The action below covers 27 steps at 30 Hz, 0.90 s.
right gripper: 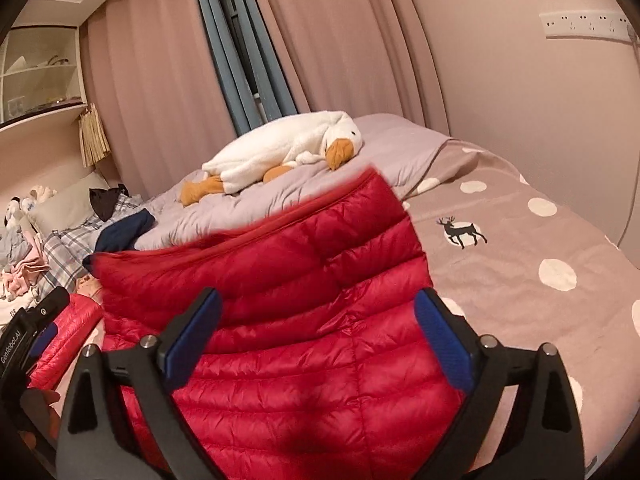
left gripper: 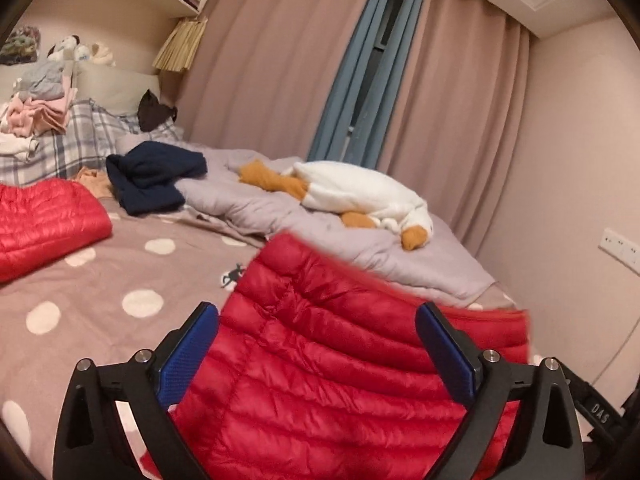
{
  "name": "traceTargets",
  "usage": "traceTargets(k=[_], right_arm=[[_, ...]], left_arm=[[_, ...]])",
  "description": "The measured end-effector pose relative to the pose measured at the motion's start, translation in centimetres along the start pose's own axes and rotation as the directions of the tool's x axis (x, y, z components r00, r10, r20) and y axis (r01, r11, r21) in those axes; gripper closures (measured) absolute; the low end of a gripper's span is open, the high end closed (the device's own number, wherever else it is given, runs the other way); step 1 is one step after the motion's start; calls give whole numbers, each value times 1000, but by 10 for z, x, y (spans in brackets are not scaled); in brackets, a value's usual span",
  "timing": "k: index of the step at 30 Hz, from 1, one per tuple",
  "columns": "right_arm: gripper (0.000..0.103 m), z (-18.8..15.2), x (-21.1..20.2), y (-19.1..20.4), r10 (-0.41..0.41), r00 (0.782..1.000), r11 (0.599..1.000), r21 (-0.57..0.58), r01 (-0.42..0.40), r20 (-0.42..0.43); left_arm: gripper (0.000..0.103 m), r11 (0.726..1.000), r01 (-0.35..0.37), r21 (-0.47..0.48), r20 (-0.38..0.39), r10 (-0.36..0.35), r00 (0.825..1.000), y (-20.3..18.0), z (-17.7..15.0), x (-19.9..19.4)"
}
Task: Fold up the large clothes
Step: 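Release the hem and flatten the folded jacket with both grippers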
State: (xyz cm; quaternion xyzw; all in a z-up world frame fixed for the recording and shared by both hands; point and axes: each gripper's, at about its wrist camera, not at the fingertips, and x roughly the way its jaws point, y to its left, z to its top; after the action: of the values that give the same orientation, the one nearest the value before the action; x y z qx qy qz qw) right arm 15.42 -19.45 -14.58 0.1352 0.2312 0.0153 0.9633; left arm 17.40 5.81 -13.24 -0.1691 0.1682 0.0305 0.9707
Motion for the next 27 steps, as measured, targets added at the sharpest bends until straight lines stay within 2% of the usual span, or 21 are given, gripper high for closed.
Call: traceTargets(k=[7, 11, 14, 19, 22, 23, 27], right_arm=[[3, -4, 11, 1, -19, 1000, 1000, -13, 19, -22], [3, -10, 37, -5, -20, 999, 1000, 2, 20, -48], [4, -23, 68, -10, -59, 993, 998, -8, 58, -100], [2, -47, 103, -14, -102, 987, 994, -60, 95, -126], [0, -55, 112, -15, -115, 988, 991, -81, 107, -107], [0, -57, 117, -15, -119, 985, 991, -81, 110, -124], [0, -59, 121, -17, -110, 984, 991, -90, 98, -137]], left_arm=[[4, 998, -61, -4, -120, 60, 991, 13, -13, 41], [4, 999, -42, -8, -194, 39, 980, 21, -29, 75], [4, 998, -54, -24, -272, 45, 961, 27, -46, 103], [4, 994, -70, 82, -253, 88, 964, 17, -67, 116], [1, 989, -65, 134, -198, 91, 976, 13, -78, 117], [1, 987, -59, 149, -193, 87, 977, 13, -81, 120], [1, 994, -21, 110, -218, 44, 975, 21, -83, 124]])
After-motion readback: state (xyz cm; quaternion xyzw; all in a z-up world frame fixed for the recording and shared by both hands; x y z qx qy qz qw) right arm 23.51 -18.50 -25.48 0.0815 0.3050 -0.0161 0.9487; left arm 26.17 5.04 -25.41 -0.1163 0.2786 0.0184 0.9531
